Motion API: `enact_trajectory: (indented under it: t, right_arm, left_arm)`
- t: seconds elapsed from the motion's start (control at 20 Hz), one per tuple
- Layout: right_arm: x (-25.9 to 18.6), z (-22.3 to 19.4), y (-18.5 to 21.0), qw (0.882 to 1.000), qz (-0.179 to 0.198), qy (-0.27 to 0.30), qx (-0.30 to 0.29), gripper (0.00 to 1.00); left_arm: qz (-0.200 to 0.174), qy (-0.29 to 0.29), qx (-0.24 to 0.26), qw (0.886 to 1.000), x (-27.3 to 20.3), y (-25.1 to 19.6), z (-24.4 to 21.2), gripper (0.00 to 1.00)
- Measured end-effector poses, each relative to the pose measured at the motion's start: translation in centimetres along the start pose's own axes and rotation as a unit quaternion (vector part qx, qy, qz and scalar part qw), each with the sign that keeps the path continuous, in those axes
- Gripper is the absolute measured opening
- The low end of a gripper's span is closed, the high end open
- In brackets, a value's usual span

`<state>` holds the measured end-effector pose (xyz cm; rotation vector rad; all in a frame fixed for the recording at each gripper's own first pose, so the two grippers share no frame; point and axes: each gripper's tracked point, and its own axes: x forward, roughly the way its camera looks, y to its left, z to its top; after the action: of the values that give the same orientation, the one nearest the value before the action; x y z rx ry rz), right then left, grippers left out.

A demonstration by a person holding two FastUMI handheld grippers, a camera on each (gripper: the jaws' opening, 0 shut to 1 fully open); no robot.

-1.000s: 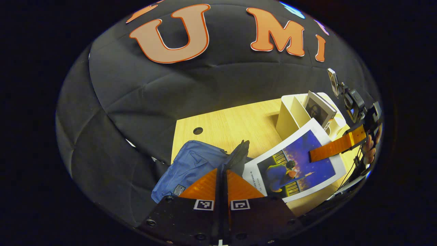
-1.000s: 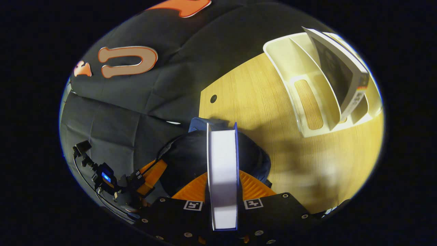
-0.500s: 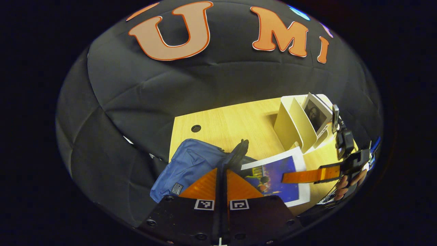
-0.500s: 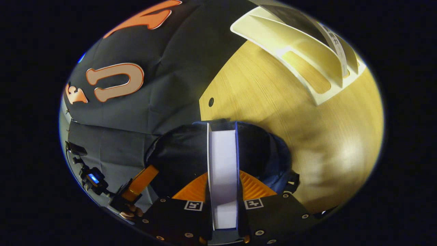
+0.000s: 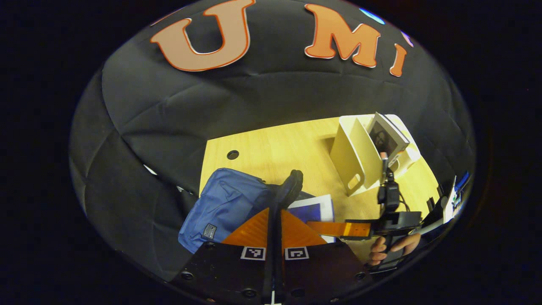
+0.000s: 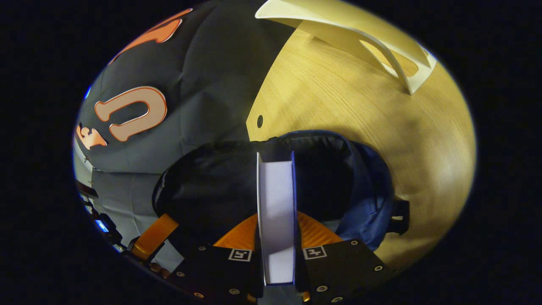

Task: Open the schoolbag, grab two books from the bookshelf and put them into the schoolbag.

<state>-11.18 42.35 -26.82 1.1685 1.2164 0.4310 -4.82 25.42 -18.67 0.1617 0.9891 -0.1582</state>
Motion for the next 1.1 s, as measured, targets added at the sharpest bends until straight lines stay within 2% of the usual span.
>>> enact_trajectory:
  t: [0.15, 0.55, 0.6, 0.65, 0.8, 0.95, 1.0, 1.05, 1.1]
  right_arm:
    - [0.5, 0.1, -0.4, 1.0, 0.004, -0.018, 0.0, 0.29]
    - [4.3, -0.4, 0.0, 0.998, 0.005, -0.044, -0.041, 0.29]
    - [4.8, -0.6, -0.2, 0.997, 0.004, -0.047, -0.06, 0.18]
    - [5.3, -0.7, -0.2, 0.996, 0.004, -0.048, -0.074, 0.3]
    - [5.1, -1.1, -0.5, 0.996, -0.005, -0.03, -0.078, 0.33]
    - [4.7, -1.1, -2.2, 0.993, -0.064, -0.016, -0.101, 0.43]
    - [4.3, -1.2, -2.4, 0.991, -0.077, -0.004, -0.111, 0.34]
    - [4.1, -1.2, -2.2, 0.989, -0.078, 0.004, -0.122, 0.55]
    - [2.9, -1.5, -2.1, 0.987, -0.089, 0.009, -0.136, 0.51]
  left_arm:
    - [-0.026, 0.0, 0.019, 0.999, -0.4, -1.9, -0.2, 0.02]
    - [-0.063, 0.013, 0.044, 0.997, 0.1, -4.8, -1.1, 0.02]
    - [-0.066, 0.019, 0.048, 0.996, 0.3, -5.1, -1.4, 0.02]
    - [-0.066, 0.026, 0.054, 0.996, 0.4, -5.6, -1.7, 0.02]
    - [-0.061, 0.024, 0.062, 0.996, 1.1, -5.9, -1.6, 0.02]
    - [-0.045, 0.017, 0.035, 0.998, 1.0, -3.8, -1.1, 0.02]
    - [-0.044, 0.014, 0.026, 0.999, 0.7, -3.4, -0.9, 0.02]
    - [-0.045, 0.01, 0.018, 0.999, 0.6, -3.1, -0.8, 0.03]
    - [-0.044, 0.007, 0.012, 0.999, 0.7, -2.9, -0.7, 0.02]
